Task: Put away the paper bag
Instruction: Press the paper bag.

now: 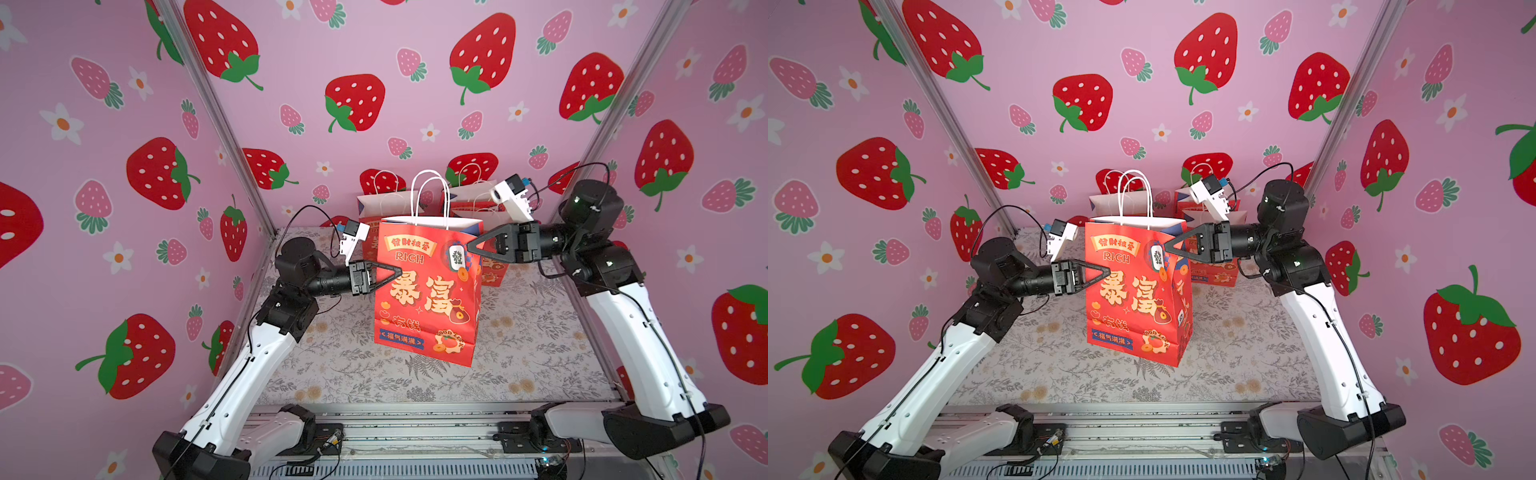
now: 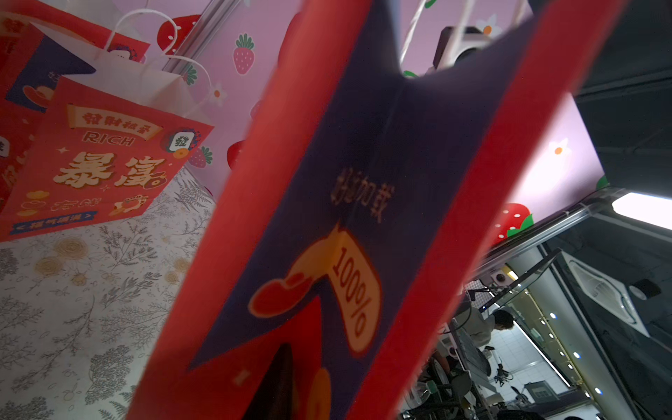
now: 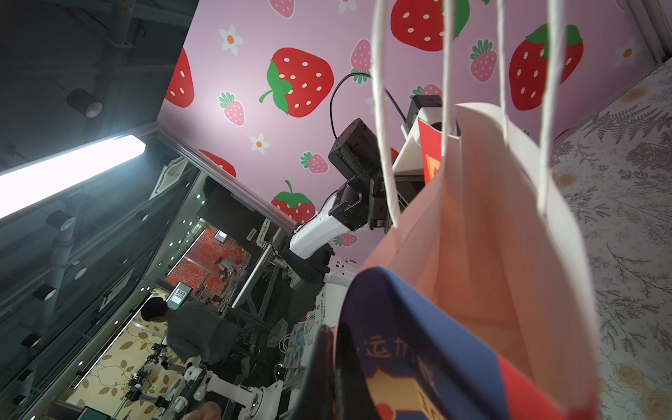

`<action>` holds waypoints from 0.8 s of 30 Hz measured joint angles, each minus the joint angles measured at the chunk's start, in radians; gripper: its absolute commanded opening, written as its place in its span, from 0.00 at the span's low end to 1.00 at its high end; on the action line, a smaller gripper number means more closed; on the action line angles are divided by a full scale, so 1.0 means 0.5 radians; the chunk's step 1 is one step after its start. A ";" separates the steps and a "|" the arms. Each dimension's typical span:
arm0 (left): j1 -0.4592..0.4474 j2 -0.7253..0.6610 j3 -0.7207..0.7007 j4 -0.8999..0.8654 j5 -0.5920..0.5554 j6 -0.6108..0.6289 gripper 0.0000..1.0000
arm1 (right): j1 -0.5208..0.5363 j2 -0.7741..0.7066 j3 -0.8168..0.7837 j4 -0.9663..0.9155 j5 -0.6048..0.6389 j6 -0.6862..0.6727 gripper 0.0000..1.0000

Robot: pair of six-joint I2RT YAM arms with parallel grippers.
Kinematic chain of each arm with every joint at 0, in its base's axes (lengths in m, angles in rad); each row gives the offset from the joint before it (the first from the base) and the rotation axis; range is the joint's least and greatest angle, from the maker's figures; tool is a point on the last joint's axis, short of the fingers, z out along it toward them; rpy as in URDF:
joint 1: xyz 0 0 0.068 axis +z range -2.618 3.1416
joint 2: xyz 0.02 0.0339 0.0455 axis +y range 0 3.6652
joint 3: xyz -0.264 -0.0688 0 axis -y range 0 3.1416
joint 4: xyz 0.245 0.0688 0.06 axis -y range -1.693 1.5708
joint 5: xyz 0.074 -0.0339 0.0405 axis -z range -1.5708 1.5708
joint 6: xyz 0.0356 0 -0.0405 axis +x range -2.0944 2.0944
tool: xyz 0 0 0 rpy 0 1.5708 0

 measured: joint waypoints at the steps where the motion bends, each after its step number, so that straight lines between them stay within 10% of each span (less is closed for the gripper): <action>1: -0.001 0.000 0.001 0.002 0.000 0.000 0.14 | -0.007 -0.001 -0.004 0.001 0.000 0.000 0.05; 8: -0.003 0.008 0.015 -0.008 -0.002 -0.008 0.00 | -0.116 -0.021 -0.068 0.001 0.036 0.004 0.26; 18: -0.001 0.024 0.073 -0.009 -0.037 -0.061 0.00 | -0.243 -0.183 -0.162 -0.090 0.197 -0.120 0.83; 24: 0.014 0.056 0.150 0.022 -0.023 -0.165 0.00 | -0.304 -0.401 -0.172 -0.418 0.558 -0.436 0.94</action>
